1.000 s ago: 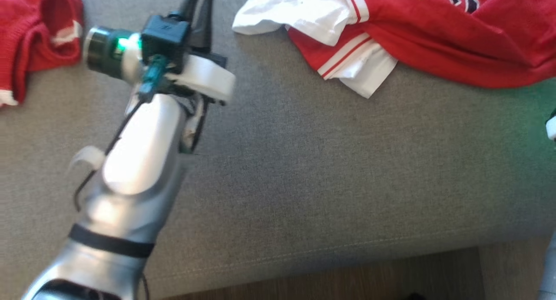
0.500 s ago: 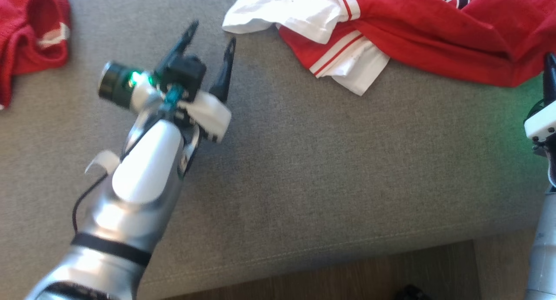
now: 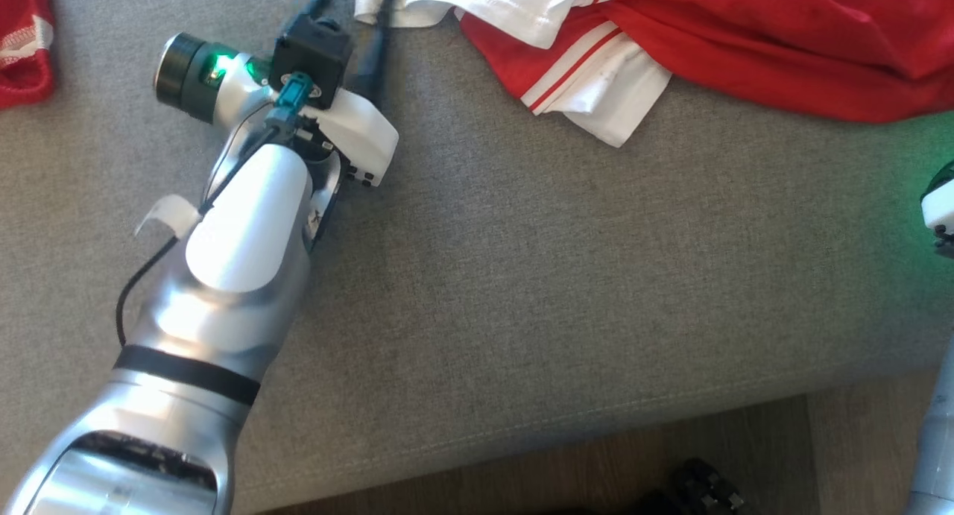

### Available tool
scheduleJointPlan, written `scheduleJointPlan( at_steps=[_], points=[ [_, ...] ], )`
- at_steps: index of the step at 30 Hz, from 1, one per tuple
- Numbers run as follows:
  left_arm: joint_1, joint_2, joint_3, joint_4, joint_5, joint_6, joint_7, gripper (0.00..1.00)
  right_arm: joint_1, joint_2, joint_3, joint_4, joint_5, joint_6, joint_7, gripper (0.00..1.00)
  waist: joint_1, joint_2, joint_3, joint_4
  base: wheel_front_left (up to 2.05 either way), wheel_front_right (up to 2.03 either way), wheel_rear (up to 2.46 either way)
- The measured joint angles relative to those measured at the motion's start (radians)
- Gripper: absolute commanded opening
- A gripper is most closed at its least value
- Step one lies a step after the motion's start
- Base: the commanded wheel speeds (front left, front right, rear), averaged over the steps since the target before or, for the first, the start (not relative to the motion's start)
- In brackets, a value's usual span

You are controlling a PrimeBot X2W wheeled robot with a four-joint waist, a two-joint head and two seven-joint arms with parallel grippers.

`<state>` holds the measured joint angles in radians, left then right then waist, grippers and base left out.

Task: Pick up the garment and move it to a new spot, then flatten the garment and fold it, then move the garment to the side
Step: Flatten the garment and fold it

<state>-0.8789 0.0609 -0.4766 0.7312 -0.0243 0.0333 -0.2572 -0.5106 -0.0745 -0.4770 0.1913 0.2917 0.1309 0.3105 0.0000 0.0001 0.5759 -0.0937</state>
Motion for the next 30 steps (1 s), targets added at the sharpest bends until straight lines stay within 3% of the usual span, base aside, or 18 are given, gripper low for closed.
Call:
scheduleJointPlan(
  at_steps=[5,10,14,20,23,27,30],
  points=[
    [-0.005,-0.006,0.016,0.016,-0.055,-0.049,-0.001,0.0,-0.018,0.001,0.006,0.008,0.0,0.0,-0.013,0.0,0.0,0.0,-0.02,0.007,0.0,0.0,0.0],
    [0.079,-0.023,0.163,-0.021,-0.24,-0.122,0.001,0.0,-0.023,0.004,0.036,0.045,0.013,0.0,-0.06,0.0,0.0,0.0,-0.092,0.015,0.0,0.0,0.0],
    [0.1,-0.027,0.268,-0.073,-0.366,-0.154,0.001,0.0,-0.062,0.003,0.075,0.079,0.018,0.0,-0.091,0.0,0.0,0.0,-0.167,0.02,0.0,0.0,0.0],
    [0.083,-0.025,0.284,-0.126,-0.67,-0.158,0.03,0.0,-0.154,0.0,0.142,0.146,0.036,0.0,-0.121,0.0,0.0,0.0,-0.289,0.023,0.0,0.0,0.0],
    [0.044,0.007,0.29,-0.18,-0.796,-0.158,0.087,0.0,-0.209,-0.018,0.162,0.181,0.049,0.0,-0.121,0.0,0.0,0.0,-0.353,0.026,0.0,0.0,0.0],
    [-0.044,0.073,0.347,-0.221,-0.878,-0.156,0.145,0.0,-0.288,-0.041,0.171,0.224,0.067,0.0,-0.116,0.0,0.0,0.0,-0.433,0.03,0.0,0.0,0.0],
    [-0.124,0.101,0.37,-0.242,-0.889,-0.129,0.182,0.0,-0.368,-0.047,0.169,0.263,0.081,0.0,-0.107,0.0,0.0,0.0,-0.477,0.031,0.0,0.0,0.0]
  ],
)
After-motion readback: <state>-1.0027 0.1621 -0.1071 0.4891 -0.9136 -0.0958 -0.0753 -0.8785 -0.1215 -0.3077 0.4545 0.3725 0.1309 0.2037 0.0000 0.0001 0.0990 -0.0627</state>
